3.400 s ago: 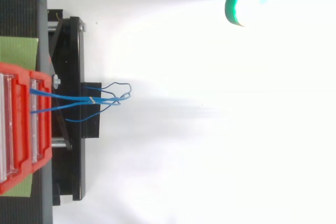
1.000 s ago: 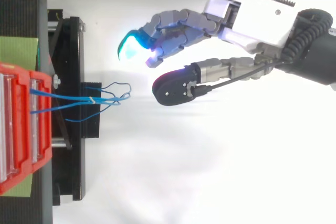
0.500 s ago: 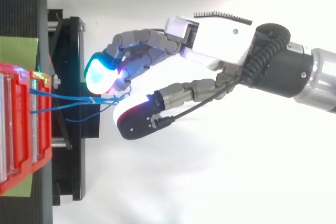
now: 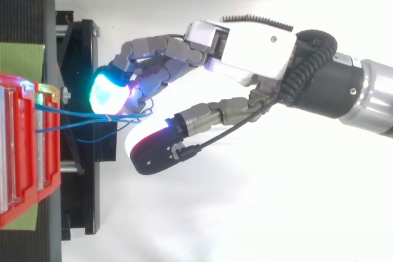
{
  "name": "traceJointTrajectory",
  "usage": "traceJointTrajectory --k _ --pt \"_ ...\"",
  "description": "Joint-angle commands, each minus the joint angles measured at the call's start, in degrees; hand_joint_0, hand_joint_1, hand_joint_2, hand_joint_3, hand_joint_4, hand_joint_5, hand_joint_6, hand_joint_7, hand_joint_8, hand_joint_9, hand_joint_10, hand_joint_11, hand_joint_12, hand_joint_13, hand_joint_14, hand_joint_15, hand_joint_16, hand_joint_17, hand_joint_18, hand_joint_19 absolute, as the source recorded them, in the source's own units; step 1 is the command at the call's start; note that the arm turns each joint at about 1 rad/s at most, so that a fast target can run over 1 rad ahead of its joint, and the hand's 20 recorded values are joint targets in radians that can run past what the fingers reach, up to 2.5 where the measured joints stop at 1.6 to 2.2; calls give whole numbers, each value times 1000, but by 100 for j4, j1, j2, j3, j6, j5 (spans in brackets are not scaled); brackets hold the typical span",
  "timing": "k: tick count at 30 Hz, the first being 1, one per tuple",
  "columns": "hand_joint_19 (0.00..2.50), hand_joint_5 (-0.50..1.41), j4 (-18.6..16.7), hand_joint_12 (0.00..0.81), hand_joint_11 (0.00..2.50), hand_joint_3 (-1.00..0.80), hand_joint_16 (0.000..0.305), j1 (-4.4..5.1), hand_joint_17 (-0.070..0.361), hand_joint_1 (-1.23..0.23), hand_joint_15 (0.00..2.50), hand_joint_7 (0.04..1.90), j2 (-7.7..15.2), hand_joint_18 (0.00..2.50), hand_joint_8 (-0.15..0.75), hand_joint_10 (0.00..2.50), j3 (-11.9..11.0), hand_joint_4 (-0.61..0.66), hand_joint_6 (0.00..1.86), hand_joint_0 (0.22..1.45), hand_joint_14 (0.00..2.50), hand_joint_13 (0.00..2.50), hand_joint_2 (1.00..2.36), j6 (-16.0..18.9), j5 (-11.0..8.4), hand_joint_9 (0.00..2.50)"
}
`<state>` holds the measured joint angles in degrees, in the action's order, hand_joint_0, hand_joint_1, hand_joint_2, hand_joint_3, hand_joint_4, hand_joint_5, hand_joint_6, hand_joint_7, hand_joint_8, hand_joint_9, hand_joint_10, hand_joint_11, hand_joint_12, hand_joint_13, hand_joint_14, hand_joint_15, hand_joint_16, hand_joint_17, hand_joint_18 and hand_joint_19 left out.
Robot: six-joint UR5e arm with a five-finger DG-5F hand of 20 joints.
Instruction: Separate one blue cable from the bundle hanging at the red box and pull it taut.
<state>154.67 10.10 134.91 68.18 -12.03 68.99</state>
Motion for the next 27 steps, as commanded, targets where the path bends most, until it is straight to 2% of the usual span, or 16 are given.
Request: traceJointTrajectory --k 1,7,12,22,27 --pt "227 -150 -42 319 446 -500 31 1 69 -673 264 959 0 473 362 13 2 359 503 590 9 695 1000 78 0 876" --pt "238 -143 -95 319 461 -500 31 36 69 -741 267 1028 9 481 360 13 2 341 502 601 11 697 1000 298 0 874" --pt "255 -139 -130 317 476 -461 30 71 68 -780 283 1095 0 493 352 11 2 309 502 635 10 712 1003 316 0 872" --pt "274 -126 -200 319 508 -329 30 89 68 -771 307 1201 0 519 349 13 2 264 500 672 11 752 1012 421 35 884" --pt "300 -150 -235 325 533 -301 31 89 69 -758 338 1049 9 534 347 12 -7 218 609 676 12 774 1014 465 35 887"
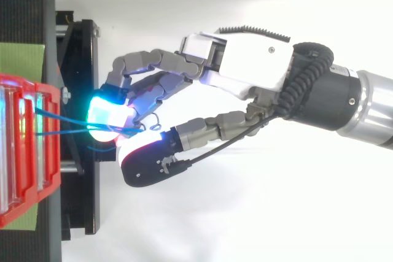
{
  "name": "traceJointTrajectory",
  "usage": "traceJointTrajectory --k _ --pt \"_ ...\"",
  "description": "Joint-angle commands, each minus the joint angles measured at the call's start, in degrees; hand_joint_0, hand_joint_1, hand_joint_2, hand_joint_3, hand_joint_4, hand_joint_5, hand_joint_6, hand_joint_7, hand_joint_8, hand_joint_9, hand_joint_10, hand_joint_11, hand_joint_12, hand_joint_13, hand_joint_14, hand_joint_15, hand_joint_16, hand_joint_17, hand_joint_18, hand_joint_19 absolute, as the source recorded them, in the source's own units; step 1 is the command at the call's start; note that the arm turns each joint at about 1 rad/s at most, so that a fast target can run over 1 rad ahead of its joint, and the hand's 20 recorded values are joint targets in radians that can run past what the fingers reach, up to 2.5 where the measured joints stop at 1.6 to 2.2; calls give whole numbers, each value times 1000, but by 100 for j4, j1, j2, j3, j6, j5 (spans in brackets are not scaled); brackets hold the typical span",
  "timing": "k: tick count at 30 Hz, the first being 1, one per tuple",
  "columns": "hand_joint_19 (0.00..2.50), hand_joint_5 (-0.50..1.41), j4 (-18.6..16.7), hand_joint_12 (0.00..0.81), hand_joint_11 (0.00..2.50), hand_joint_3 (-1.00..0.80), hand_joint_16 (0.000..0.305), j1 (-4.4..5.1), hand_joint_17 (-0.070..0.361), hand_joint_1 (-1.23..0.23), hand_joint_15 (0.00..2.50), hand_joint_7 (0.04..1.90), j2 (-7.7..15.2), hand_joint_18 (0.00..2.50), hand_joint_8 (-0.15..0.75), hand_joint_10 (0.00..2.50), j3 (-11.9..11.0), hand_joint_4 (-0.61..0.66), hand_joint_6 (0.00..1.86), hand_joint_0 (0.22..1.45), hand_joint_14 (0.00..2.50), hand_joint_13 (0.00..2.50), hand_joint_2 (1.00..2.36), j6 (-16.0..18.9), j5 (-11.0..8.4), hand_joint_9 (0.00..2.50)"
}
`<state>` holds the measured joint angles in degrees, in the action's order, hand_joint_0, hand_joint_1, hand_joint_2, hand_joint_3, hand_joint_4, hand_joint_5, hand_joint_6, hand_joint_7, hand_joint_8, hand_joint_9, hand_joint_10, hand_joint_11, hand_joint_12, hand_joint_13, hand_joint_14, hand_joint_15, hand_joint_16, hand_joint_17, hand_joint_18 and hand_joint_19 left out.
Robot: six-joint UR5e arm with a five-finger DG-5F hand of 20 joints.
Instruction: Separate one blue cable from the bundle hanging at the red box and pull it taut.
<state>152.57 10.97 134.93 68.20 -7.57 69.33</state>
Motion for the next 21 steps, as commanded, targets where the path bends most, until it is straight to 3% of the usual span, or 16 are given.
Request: traceJointTrajectory --k 1,7,15,21 --pt "305 -160 -61 326 543 -303 31 2 69 -758 349 997 -1 540 343 12 -8 212 648 676 12 782 1014 28 2 889" --pt "329 -194 -228 332 603 -372 31 2 70 -769 387 804 -1 562 344 12 0 203 786 663 13 818 1010 28 125 890" --pt "342 -206 -298 336 646 -408 32 2 72 -767 415 783 -1 587 345 12 0 179 870 659 14 845 1007 124 178 901" --pt "359 -212 -298 338 678 -268 33 2 73 -773 431 788 -1 600 346 15 -8 110 911 650 16 848 1016 195 178 905"
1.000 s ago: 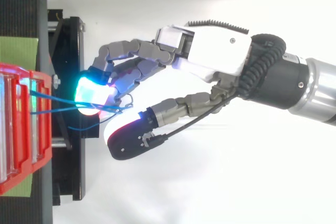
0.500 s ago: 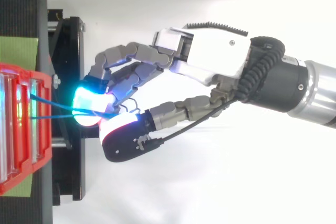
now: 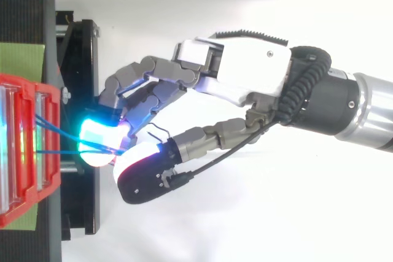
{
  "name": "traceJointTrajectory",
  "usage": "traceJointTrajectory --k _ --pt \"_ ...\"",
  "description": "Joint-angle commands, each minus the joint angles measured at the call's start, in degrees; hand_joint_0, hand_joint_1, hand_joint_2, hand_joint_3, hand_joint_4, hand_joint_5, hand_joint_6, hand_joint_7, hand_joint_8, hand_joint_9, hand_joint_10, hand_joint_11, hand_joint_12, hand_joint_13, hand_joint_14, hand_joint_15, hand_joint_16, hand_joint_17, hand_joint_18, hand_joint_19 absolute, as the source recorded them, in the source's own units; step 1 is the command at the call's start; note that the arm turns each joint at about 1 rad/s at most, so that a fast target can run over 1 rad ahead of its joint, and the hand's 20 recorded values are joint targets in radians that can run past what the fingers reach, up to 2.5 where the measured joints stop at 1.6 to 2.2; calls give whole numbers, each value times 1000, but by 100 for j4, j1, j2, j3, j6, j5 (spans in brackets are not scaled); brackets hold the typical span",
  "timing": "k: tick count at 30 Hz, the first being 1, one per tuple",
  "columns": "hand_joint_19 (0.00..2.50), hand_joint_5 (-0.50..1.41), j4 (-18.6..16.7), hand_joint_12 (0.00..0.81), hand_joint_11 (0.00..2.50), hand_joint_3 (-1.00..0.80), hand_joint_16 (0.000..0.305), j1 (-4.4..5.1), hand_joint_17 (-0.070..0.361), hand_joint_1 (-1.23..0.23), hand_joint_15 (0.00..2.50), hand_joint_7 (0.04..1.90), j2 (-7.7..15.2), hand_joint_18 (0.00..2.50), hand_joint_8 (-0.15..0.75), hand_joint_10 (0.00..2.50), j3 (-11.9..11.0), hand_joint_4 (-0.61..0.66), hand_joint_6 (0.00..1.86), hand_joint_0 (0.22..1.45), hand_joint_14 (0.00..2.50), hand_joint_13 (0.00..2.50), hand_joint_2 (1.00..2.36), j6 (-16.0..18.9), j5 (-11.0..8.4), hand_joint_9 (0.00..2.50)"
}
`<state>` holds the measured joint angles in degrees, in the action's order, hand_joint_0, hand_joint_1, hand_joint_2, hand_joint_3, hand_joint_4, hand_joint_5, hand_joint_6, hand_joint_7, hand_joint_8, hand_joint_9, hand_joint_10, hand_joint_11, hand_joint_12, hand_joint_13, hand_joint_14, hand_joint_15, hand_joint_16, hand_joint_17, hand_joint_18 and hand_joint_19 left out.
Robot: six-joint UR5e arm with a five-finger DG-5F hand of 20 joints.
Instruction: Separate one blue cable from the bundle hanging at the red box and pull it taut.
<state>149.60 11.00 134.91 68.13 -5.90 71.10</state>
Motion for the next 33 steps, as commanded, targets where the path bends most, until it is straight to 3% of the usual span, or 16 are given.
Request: traceJointTrajectory --k 1,8,16,21,28,32,33 --pt "366 -215 8 340 696 -223 33 -2 74 -766 438 809 0 600 346 15 7 90 921 649 15 848 1019 36 0 907" --pt "385 -213 16 343 816 -174 34 -2 76 -741 451 840 0 608 360 13 -2 98 971 653 17 857 1020 89 0 961" --pt "423 -184 43 351 847 -500 35 -2 79 -705 485 873 -9 652 372 15 -2 144 962 632 17 898 1000 133 0 1040" --pt "438 -177 43 353 862 -500 35 -2 80 -681 486 893 0 671 378 14 -2 144 956 632 17 913 1000 133 0 1078" --pt "453 -180 78 357 901 -278 36 -2 81 -792 505 1006 0 711 370 15 -2 20 974 707 19 936 1016 141 0 1072" --pt "466 -189 78 353 952 -297 36 -2 82 -859 526 983 0 719 367 15 -2 -16 986 758 18 942 1015 159 0 1058" --pt "468 -192 78 352 974 -370 36 -2 82 -889 533 968 -9 717 361 15 -2 18 989 787 20 943 1011 159 0 1059"
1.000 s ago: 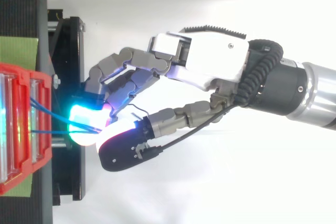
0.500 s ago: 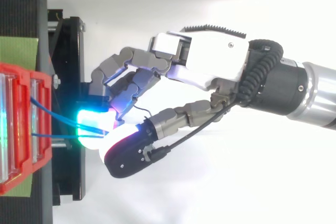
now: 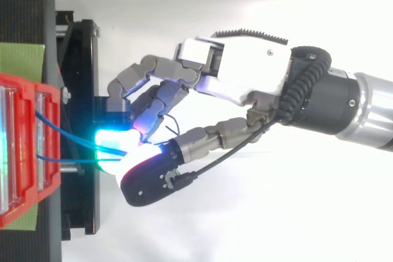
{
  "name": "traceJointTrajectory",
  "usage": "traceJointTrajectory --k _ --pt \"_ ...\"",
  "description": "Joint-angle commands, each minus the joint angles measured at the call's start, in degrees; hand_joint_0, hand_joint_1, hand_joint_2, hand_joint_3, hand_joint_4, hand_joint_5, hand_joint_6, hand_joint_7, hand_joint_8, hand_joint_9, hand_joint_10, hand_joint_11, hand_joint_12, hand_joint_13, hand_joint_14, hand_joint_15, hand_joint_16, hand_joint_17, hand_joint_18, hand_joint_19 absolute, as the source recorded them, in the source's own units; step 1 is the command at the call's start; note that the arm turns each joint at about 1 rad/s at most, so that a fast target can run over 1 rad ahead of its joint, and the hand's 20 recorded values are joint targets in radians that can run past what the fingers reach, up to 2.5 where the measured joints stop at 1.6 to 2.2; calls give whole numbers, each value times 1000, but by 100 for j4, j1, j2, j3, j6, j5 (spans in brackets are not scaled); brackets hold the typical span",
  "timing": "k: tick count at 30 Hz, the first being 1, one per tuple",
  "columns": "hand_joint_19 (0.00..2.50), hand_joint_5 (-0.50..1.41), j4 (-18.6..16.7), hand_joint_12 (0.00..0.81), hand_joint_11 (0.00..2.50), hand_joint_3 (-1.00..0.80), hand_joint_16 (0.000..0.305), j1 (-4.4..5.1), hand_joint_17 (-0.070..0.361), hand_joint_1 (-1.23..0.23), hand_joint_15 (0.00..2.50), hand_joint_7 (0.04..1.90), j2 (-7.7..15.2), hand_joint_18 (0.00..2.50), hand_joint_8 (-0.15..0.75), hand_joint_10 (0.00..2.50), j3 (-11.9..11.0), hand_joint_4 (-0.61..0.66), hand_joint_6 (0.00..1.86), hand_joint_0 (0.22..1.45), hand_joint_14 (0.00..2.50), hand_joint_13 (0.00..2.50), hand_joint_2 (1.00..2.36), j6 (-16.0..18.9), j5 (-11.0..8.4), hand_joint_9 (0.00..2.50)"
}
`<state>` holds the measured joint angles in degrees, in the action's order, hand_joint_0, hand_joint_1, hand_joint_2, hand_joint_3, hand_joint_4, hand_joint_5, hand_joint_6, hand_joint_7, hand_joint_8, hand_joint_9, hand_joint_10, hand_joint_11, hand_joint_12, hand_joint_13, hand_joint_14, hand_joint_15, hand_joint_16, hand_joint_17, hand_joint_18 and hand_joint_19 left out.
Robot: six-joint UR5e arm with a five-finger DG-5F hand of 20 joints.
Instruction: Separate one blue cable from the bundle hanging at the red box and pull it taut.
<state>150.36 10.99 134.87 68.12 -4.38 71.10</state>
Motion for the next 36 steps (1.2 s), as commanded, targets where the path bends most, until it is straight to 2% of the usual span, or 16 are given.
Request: traceJointTrajectory --k 1,5,9,11,13,14,18,20,23,28,32,34,36 --pt "458 -188 11 350 972 -500 36 0 81 -912 537 916 4 729 356 14 0 41 985 798 19 946 1000 25 0 1065" --pt "458 -176 55 347 998 -500 36 0 80 -920 547 943 4 750 357 16 0 69 973 743 19 959 1000 51 0 1095" --pt "478 -170 72 351 1000 -500 37 0 83 -913 561 933 -5 756 362 17 0 96 968 593 19 976 1000 60 0 1125" --pt "493 -168 81 368 1003 -500 39 0 88 -877 571 904 -5 774 381 14 0 117 961 524 21 990 1000 60 9 1139" --pt "501 -168 81 384 974 -500 44 0 98 -772 564 906 -5 806 391 13 0 137 949 487 20 1004 1000 60 9 1155" --pt "503 -168 81 388 974 -500 44 0 98 -692 563 909 -5 806 391 13 0 142 945 492 18 1007 1000 60 9 1156" --pt "547 -171 81 363 957 -500 40 -9 90 -547 572 946 4 784 375 16 0 121 938 589 19 987 1000 60 9 1153" --pt "551 -170 81 367 951 -460 40 -9 90 -597 569 978 -5 787 377 16 0 111 944 627 21 989 1003 60 9 1155" --pt "558 -170 81 368 965 -241 42 -9 94 -751 578 1029 -5 797 382 15 -26 81 955 644 21 989 1017 60 9 1138" --pt "558 -177 90 365 994 -156 42 -18 95 -861 583 1095 -5 801 371 16 -44 25 969 694 21 973 1021 60 9 1107" --pt "556 -188 90 353 1035 -255 43 -18 97 -920 591 988 -5 794 347 16 -44 26 987 757 20 939 1017 60 9 1061" --pt "548 -183 90 350 1080 -441 43 -18 96 -929 594 930 -5 790 333 15 -44 31 987 801 20 931 1004 60 9 1070" --pt "536 -178 116 348 1086 -500 43 -18 96 -932 596 929 -5 800 333 15 -62 27 984 799 20 931 1000 60 9 1082"
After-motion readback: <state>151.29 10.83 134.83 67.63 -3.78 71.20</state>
